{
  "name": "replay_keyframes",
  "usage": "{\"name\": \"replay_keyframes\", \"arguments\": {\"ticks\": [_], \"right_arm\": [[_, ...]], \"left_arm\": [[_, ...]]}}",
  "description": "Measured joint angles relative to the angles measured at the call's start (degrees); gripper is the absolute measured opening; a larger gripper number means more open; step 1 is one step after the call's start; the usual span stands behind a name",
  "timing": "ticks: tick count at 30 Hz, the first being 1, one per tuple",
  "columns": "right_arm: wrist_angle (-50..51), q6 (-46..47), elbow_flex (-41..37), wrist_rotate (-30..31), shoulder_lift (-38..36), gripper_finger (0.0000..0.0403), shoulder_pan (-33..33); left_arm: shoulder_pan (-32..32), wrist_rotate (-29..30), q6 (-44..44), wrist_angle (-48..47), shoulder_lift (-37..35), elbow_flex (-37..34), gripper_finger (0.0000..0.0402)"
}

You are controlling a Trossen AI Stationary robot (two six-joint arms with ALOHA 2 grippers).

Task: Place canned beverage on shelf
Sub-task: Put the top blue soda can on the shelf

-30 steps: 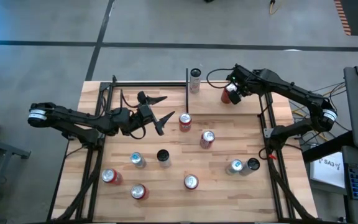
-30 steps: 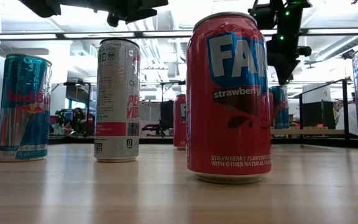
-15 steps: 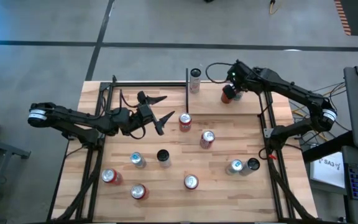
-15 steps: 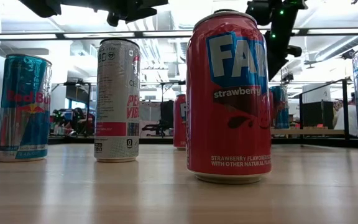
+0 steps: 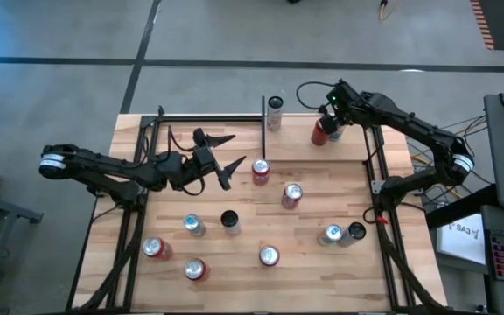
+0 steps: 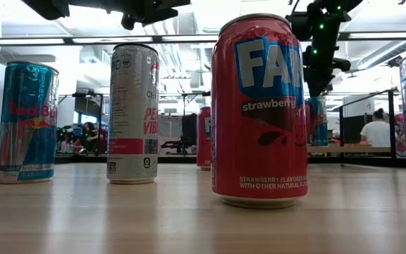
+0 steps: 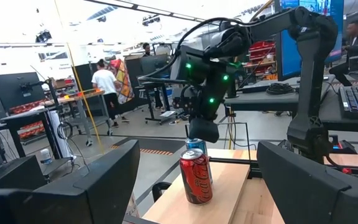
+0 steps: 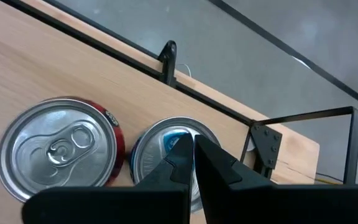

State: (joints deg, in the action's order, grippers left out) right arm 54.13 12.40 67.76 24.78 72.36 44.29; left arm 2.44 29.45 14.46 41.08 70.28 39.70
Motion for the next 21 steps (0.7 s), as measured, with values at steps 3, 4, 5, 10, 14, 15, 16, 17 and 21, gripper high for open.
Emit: {"name": "replay_keyframes", "arguments": {"ticks": [3, 4, 5, 10, 14, 15, 16, 17, 21], "right_arm": [[-0.3, 0.0, -0.4, 0.8, 0.0, 0.0009, 0.0], [-0.4, 0.0, -0.5, 1.6, 0.0, 0.0009, 0.0], [-0.3, 0.0, -0.6, 2.6, 0.0, 0.0009, 0.0], [-0.3, 0.0, -0.7, 4.3, 0.0, 0.0009, 0.0], [-1.0, -0.6, -0.8, 3.7, 0.0, 0.0009, 0.0], [-1.1, -1.3, -0.8, 3.6, 0.0, 0.0009, 0.0], [-1.1, -1.8, -0.8, 3.5, 0.0, 0.0009, 0.0], [-1.1, -2.3, -0.8, 3.5, 0.0, 0.0009, 0.0], [-1.1, -3.3, -0.8, 3.9, 0.0, 0.0009, 0.0]], "left_arm": [[0.0, 0.0, 0.0, 0.0, 0.0, 0.0, 0.0311], [0.0, 0.0, 0.0, 0.0, 0.0, 0.0, 0.0311], [0.0, 0.0, 0.0, 0.0, 0.0, 0.0, 0.0311], [0.0, 0.0, 0.0, 0.0, 0.0, 0.0, 0.0311], [0.0, 0.0, 0.0, 0.0, 0.0, 0.0, 0.0311], [0.0, 0.0, 0.0, 0.0, 0.0, 0.0, 0.0311], [0.0, 0.0, 0.0, 0.0, 0.0, 0.0, 0.0311], [0.0, 0.0, 0.0, 0.0, 0.0, 0.0, 0.0311], [0.0, 0.0, 0.0, 0.0, 0.0, 0.0, 0.0311]]}}
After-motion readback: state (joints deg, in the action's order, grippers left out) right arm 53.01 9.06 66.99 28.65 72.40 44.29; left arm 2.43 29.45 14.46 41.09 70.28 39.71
